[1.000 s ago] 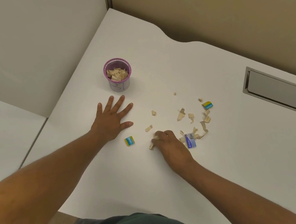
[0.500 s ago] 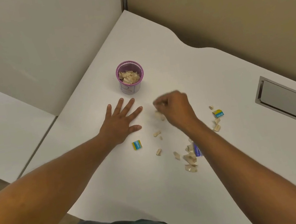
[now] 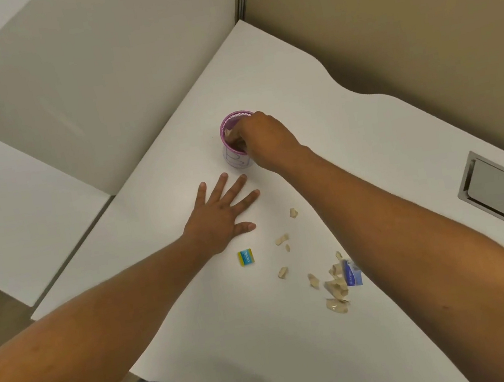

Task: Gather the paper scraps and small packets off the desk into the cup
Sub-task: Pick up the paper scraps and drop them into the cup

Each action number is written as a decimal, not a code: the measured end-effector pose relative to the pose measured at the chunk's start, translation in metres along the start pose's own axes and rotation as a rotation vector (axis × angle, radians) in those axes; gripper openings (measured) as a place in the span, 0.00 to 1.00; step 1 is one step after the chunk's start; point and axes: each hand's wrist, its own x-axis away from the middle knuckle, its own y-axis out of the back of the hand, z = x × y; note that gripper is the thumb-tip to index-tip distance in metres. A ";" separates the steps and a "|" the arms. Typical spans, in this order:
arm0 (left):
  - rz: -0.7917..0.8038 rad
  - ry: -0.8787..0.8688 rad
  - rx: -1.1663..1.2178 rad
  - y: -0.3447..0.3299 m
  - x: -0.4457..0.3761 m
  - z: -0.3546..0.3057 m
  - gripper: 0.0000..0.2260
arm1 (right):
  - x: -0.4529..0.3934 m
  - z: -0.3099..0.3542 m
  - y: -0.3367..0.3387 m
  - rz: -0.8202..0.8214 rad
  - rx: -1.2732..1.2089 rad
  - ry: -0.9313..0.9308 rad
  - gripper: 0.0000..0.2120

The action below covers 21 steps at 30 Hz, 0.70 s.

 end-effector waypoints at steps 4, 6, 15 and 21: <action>0.000 0.004 -0.008 -0.002 0.000 0.002 0.33 | 0.001 -0.001 0.014 -0.076 -0.097 -0.032 0.13; 0.008 0.000 -0.004 0.000 0.000 0.002 0.33 | 0.008 -0.006 0.025 -0.127 -0.172 -0.065 0.13; 0.015 0.011 -0.036 0.004 0.001 0.000 0.33 | 0.118 -0.110 -0.020 -0.207 -0.284 -0.409 0.16; 0.026 0.011 -0.016 0.004 0.000 -0.001 0.33 | 0.153 -0.106 -0.103 -0.039 -0.285 -0.489 0.33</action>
